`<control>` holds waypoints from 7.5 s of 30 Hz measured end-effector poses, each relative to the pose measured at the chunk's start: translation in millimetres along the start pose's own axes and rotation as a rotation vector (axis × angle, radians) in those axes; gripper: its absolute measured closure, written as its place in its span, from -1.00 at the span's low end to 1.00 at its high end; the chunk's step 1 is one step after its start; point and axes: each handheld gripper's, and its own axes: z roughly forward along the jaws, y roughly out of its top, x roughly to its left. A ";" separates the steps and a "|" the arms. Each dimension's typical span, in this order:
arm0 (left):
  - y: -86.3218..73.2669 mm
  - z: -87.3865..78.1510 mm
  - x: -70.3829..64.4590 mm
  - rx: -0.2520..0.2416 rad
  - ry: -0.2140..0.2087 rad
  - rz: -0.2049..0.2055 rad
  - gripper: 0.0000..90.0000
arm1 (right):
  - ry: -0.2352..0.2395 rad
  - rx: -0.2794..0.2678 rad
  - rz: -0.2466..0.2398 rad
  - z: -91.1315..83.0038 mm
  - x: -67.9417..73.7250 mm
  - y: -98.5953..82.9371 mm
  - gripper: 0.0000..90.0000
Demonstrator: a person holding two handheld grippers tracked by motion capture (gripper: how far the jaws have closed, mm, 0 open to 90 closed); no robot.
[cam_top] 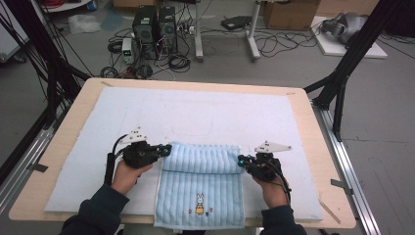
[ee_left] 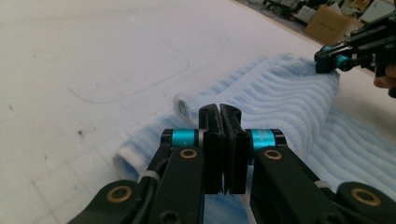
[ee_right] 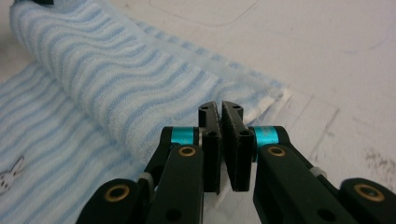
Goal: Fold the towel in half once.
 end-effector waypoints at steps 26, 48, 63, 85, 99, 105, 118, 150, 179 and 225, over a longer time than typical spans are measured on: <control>0.4 12.9 32.5 0.107 0.124 -0.140 0.26 | -0.115 -0.002 0.084 6.4 -20.1 7.9 0.46; -0.3 25.4 42.8 0.082 0.162 -0.223 0.91 | -0.127 0.002 0.077 33.4 -21.6 12.8 0.96; -1.7 26.0 55.9 -0.013 0.242 -0.296 0.64 | -0.194 -0.013 0.096 47.5 -22.5 19.2 0.95; -1.1 31.0 43.2 0.060 0.243 -0.174 0.95 | -0.164 -0.019 0.090 44.4 -20.8 19.2 0.83; -0.8 28.9 55.0 -0.030 0.217 -0.312 0.98 | -0.171 -0.050 0.104 43.8 -25.0 19.6 0.96; -0.6 28.8 55.2 -0.044 0.213 -0.319 0.98 | -0.177 -0.049 0.120 39.0 -24.5 19.5 0.56; 10.0 39.5 60.0 -0.017 0.290 -0.298 0.97 | -0.195 -0.008 0.101 56.4 -30.8 22.1 0.93; 30.8 61.3 71.8 -0.025 0.272 -0.084 0.79 | -0.240 0.001 0.067 83.7 -47.3 56.3 0.84; 20.8 61.6 61.5 0.118 0.193 0.008 0.89 | -0.122 0.080 0.061 81.3 -52.5 42.9 0.75; -34.5 -19.5 -17.9 -0.018 0.024 0.045 0.92 | -0.044 -0.093 -0.027 -18.3 21.6 -19.3 0.80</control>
